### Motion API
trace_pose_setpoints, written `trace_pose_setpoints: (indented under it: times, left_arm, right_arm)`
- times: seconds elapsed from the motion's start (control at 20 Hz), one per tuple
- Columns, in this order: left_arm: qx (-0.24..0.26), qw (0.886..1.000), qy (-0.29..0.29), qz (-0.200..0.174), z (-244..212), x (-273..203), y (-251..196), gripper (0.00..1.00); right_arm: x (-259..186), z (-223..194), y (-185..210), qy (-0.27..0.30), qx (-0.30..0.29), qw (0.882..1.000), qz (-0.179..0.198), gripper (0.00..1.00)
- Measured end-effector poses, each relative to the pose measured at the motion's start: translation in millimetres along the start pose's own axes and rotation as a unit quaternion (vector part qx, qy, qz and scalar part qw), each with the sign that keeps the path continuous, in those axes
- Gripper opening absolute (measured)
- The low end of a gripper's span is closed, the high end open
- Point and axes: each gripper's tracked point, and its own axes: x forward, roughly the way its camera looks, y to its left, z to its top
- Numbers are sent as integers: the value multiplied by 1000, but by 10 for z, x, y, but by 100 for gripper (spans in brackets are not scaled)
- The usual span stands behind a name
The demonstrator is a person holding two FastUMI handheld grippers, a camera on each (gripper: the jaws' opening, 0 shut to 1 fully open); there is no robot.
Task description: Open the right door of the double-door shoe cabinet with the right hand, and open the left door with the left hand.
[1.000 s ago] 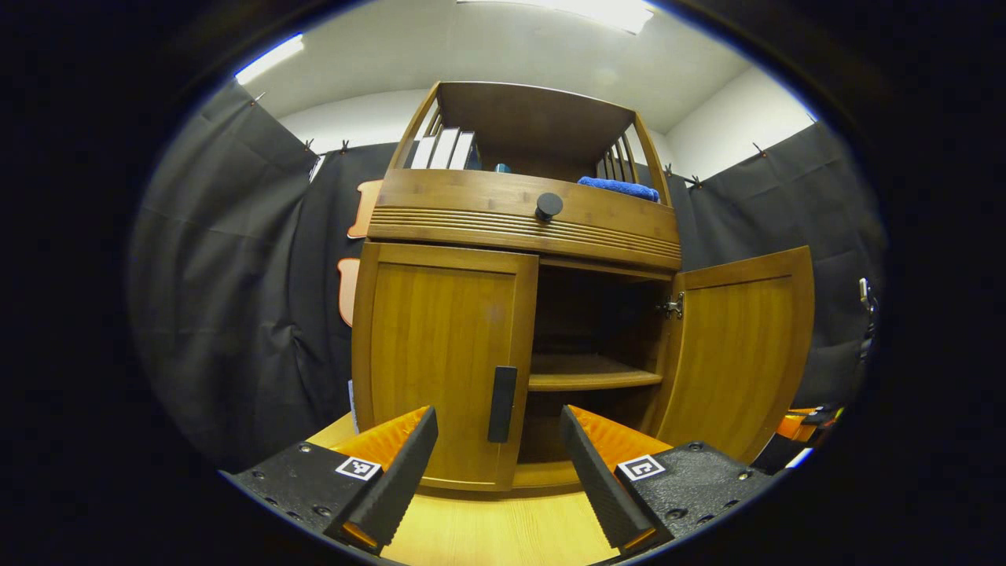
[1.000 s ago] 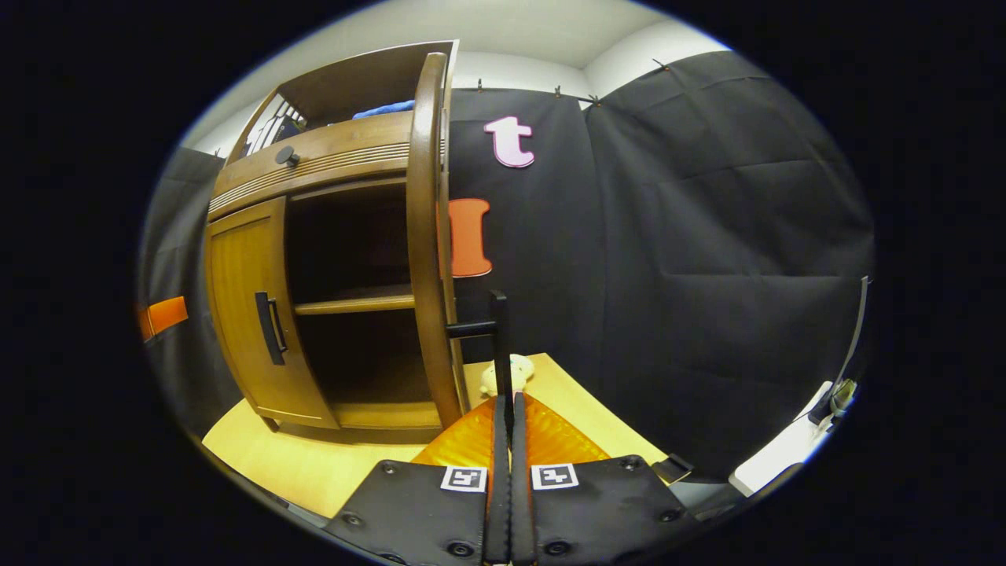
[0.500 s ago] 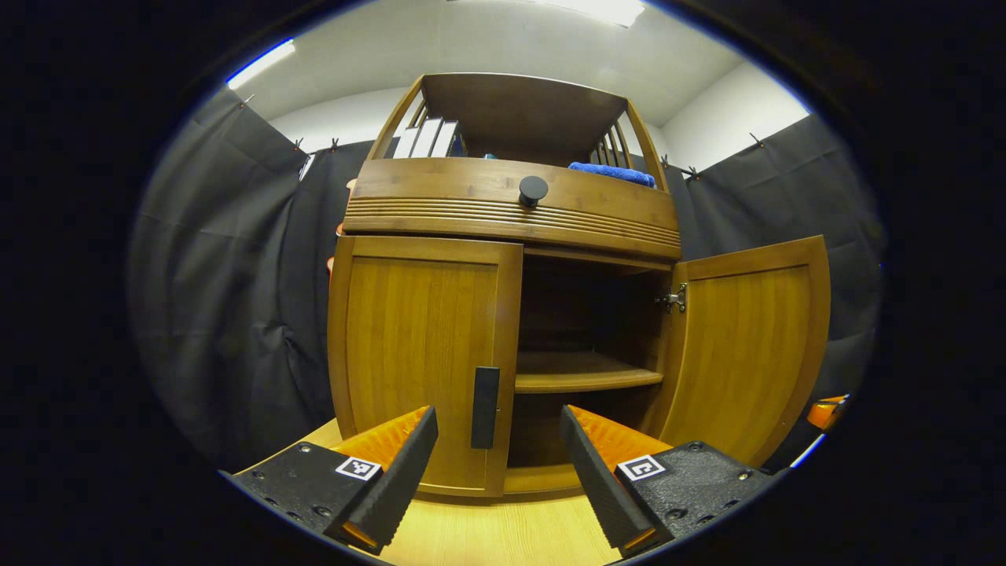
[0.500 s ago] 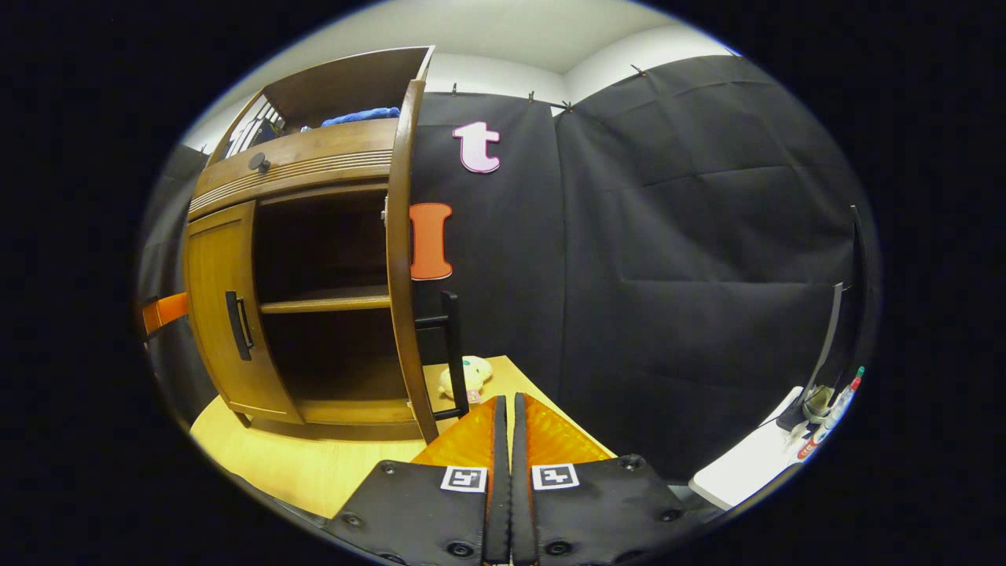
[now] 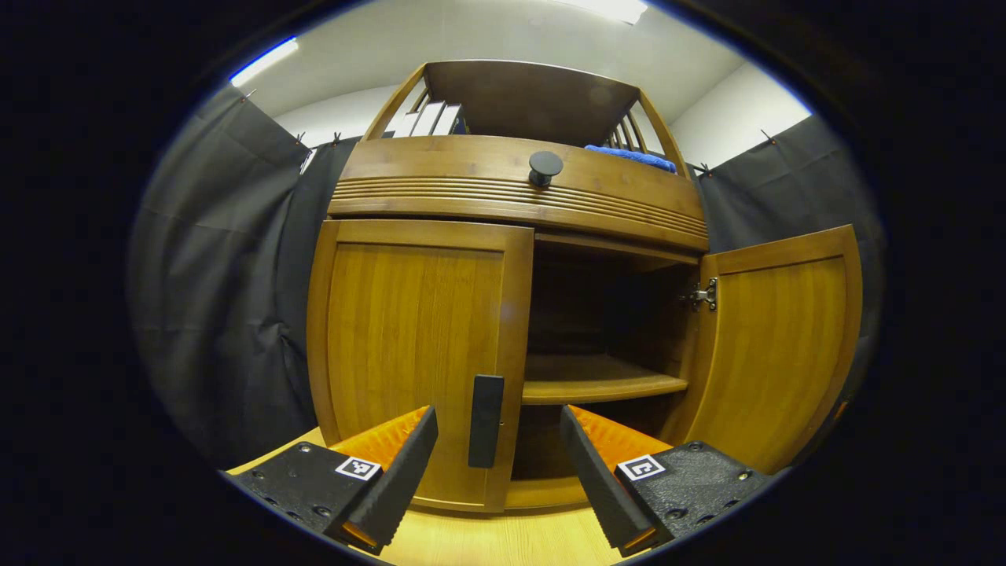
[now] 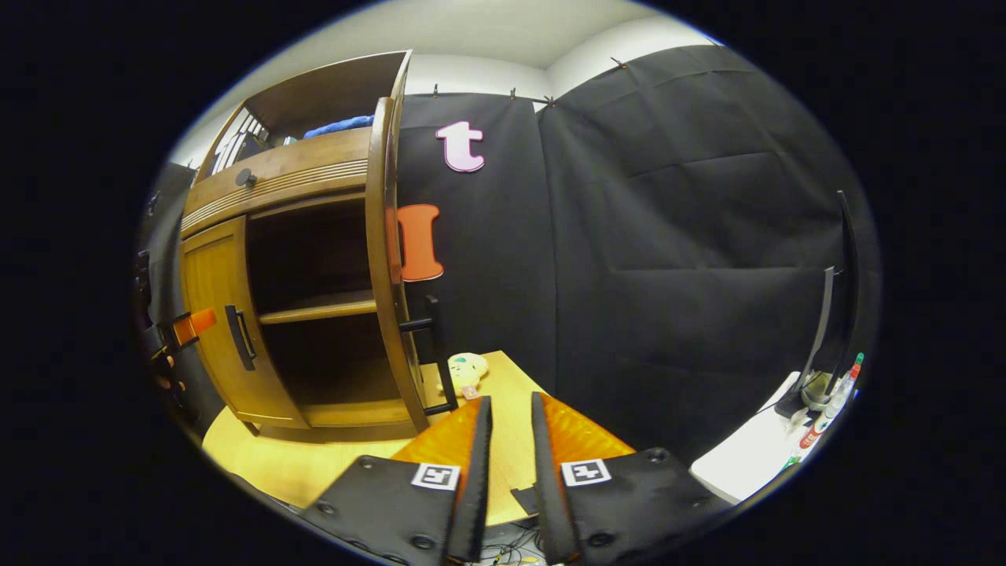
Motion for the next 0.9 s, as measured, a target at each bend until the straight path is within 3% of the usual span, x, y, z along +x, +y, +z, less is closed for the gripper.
trace_pose_setpoints:
  times: [0.1,0.15,0.25,0.6,0.9]
  left_arm:
    - [-3,1000,0,7,-13,142,54,92]
    - [-4,1000,-1,8,-25,210,69,92]
    - [2,1000,-1,15,-78,347,118,92]
    - [0,999,27,24,-395,716,222,92]
    - [3,999,47,27,-617,891,227,95]
  right_arm:
    - [-30,43,-1,-4,2,1000,-4,43]
    - [-39,54,4,-5,4,1000,-1,68]
    - [-69,96,1,-11,4,1000,-2,79]
    - [-104,191,-42,-21,-1,1000,-20,94]
    - [-102,148,-66,-14,7,999,-33,94]
